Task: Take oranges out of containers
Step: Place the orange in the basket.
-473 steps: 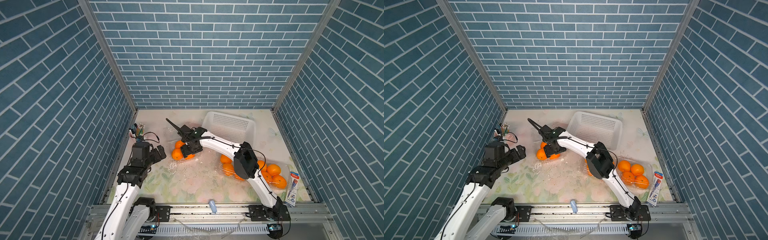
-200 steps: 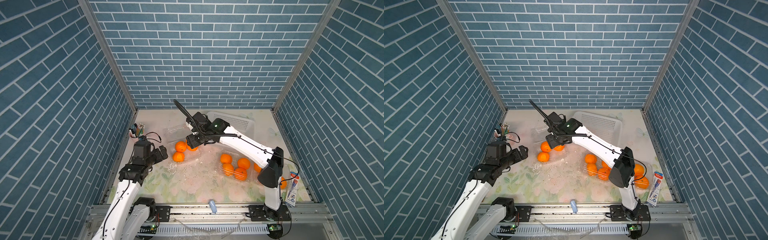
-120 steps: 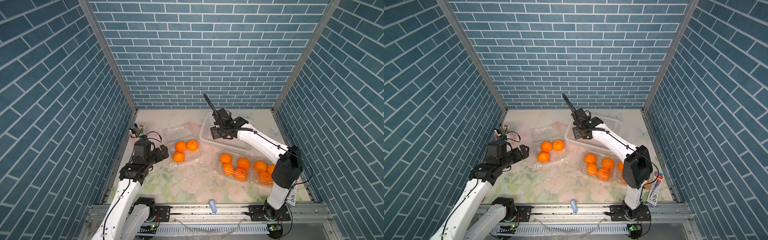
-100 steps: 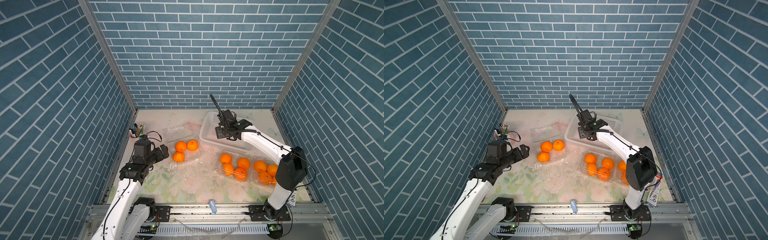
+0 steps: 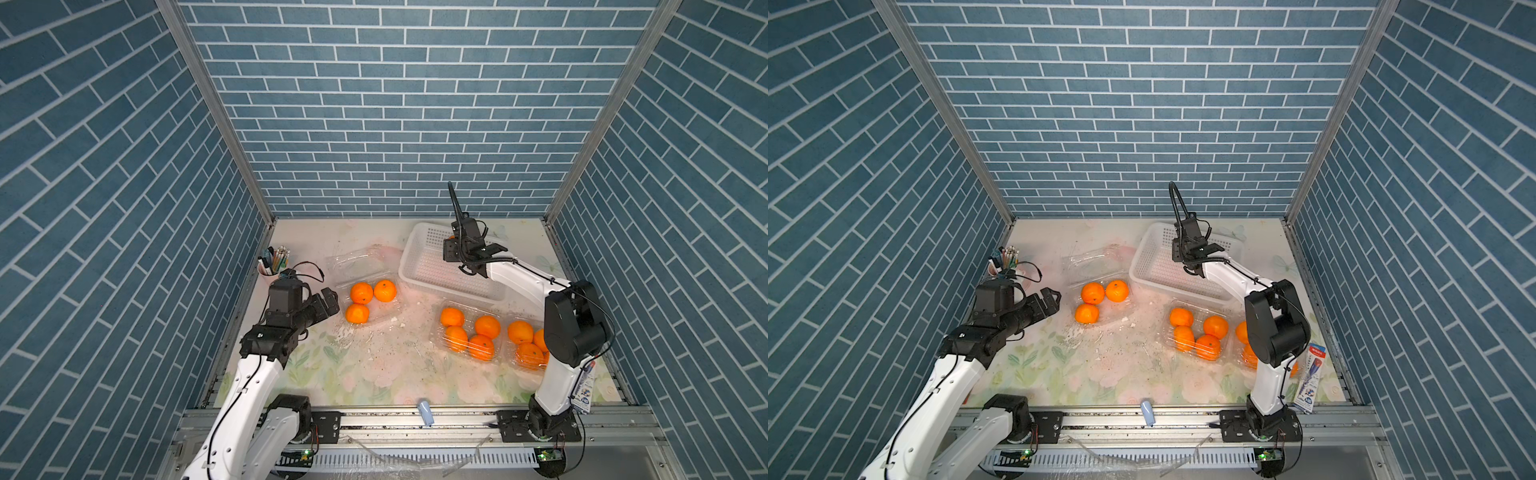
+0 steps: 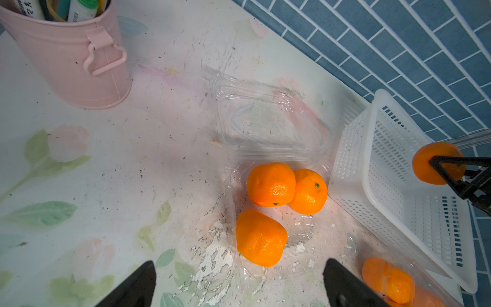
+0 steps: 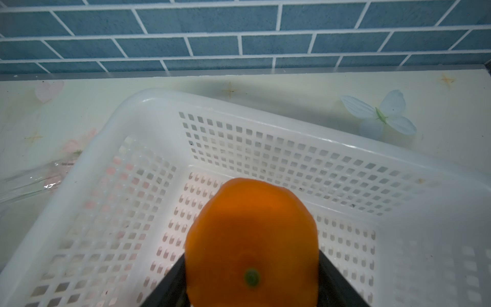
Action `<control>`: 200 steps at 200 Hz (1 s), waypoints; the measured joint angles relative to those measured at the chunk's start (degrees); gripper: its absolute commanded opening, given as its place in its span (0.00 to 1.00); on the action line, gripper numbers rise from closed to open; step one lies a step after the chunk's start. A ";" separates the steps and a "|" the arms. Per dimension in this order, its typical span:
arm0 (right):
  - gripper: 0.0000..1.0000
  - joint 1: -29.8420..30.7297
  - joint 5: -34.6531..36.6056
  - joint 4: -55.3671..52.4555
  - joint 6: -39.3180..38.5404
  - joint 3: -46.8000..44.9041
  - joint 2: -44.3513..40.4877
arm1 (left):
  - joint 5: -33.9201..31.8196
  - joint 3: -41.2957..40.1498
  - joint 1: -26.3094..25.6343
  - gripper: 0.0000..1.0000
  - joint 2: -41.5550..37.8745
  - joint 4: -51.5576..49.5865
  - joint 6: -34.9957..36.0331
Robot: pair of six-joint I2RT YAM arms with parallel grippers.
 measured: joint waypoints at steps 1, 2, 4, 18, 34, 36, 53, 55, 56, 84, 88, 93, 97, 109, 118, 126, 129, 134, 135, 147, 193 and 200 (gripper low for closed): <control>0.39 -0.07 -0.09 0.07 0.09 0.09 0.17 | 0.00 0.00 0.00 0.99 0.00 0.00 0.00; 0.39 -0.11 -0.11 0.11 0.11 0.13 0.26 | 0.00 0.00 0.02 0.99 0.00 0.00 0.00; 0.39 -0.22 -0.20 0.17 0.17 0.22 0.50 | 0.02 0.00 0.02 0.99 0.00 0.00 -0.02; 0.39 -0.74 -0.76 0.74 0.44 0.39 1.79 | 0.09 0.00 0.00 0.99 0.00 0.00 -0.17; 0.39 -1.14 -1.46 0.83 1.38 0.39 2.60 | 0.17 0.00 0.00 0.99 0.02 0.00 -0.28; 0.39 -1.16 -1.53 0.85 1.40 0.39 2.64 | 0.17 0.00 0.00 0.99 0.04 0.00 -0.31; 0.39 -1.36 -2.21 1.03 2.16 0.39 2.95 | 0.20 0.00 0.00 0.99 0.26 0.02 -0.35; 0.39 -1.36 -2.29 1.05 2.27 0.39 3.02 | 0.20 0.00 0.00 0.99 0.31 0.04 -0.35; 0.39 -1.36 -2.34 1.09 2.34 0.39 3.04 | 0.20 0.00 0.00 0.99 0.35 0.07 -0.35; 0.39 -1.73 -3.91 0.94 3.34 2.01 5.11 | 0.83 -0.63 0.00 0.99 0.96 1.38 -0.37; 0.39 -1.75 -4.13 0.96 3.39 2.25 5.57 | 0.96 -0.87 0.00 0.99 1.03 1.53 -0.39; 0.39 -1.77 -4.44 0.96 3.54 2.45 5.99 | 1.07 -1.16 0.00 0.99 1.09 1.66 -0.39; 0.39 -1.79 -4.68 0.96 3.76 2.49 6.36 | 1.11 -1.33 0.00 0.99 1.11 1.68 -0.39; 0.39 -1.79 -5.22 0.61 4.33 2.49 7.10 | 1.25 -1.64 0.00 0.99 1.27 1.68 -0.37; 0.39 -1.84 -5.51 0.48 4.44 2.49 7.54 | 1.27 -1.66 0.00 0.99 1.31 1.66 -0.37; 0.39 -1.86 -5.70 0.28 4.66 2.49 7.87 | 1.27 -1.66 0.02 0.99 1.31 1.70 -0.37; 0.39 -1.88 -5.77 0.20 4.68 2.49 7.98 | 1.27 -1.66 0.00 0.99 1.29 1.70 -0.37; 0.39 -1.90 -5.86 0.13 4.79 2.49 8.17 | 1.27 -1.64 0.00 0.99 1.29 1.73 -0.37; 0.39 -1.92 -5.86 0.13 4.79 2.49 8.17 | 1.27 -1.64 0.00 0.99 1.29 1.70 -0.37; 0.40 -2.01 -5.95 0.00 4.79 2.49 8.55 | 1.27 -1.66 0.00 0.99 1.31 1.70 -0.37; 0.54 -2.71 -6.40 -1.18 4.76 4.39 10.25 | 1.36 -1.88 0.02 0.99 1.31 1.86 -0.35; 0.57 -2.78 -6.51 -1.81 4.72 5.40 10.75 | 1.49 -1.97 0.00 0.99 1.31 1.99 -0.35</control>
